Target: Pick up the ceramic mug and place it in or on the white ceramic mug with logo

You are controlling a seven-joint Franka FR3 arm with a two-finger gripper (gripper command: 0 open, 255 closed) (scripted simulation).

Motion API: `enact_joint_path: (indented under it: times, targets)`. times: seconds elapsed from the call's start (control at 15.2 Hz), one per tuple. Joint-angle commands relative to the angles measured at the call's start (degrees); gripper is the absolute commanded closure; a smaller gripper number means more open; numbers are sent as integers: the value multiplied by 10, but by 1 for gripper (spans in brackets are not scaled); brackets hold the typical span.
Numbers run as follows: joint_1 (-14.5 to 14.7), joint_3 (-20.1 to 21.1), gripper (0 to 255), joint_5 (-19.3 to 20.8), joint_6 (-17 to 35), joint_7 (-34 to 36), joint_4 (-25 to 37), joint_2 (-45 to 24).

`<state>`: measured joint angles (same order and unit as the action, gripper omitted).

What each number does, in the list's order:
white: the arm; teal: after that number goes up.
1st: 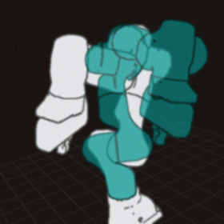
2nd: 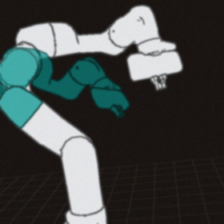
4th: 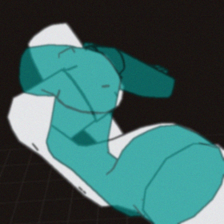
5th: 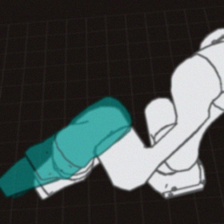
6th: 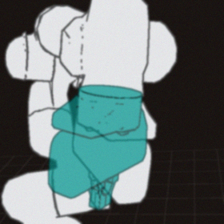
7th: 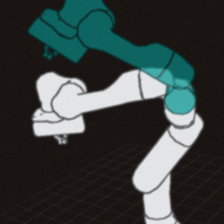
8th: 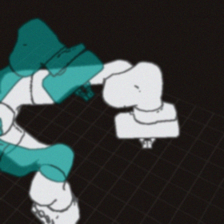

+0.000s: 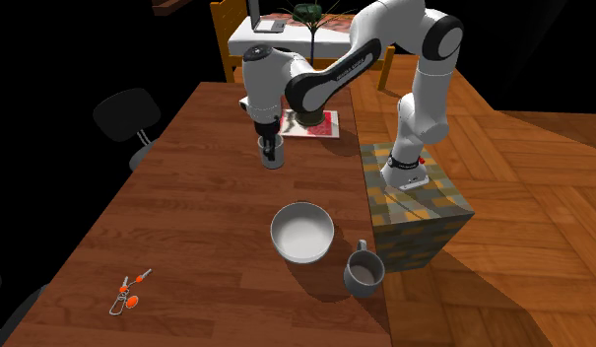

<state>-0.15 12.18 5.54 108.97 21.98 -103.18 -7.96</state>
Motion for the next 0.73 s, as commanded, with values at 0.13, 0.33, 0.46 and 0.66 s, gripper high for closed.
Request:
enact_joint_path:
  times: [0.13, 0.33, 0.46, 0.66]
  targets:
    - [-1, 0, 255, -2, -30, -4, 25, 5]
    - [-1, 0, 255, -3, -52, -6, 45, 7]
    - [0, 0, 255, -4, -67, -7, 59, 8]
    - [6, 6, 255, -5, -78, 3, 61, 17]
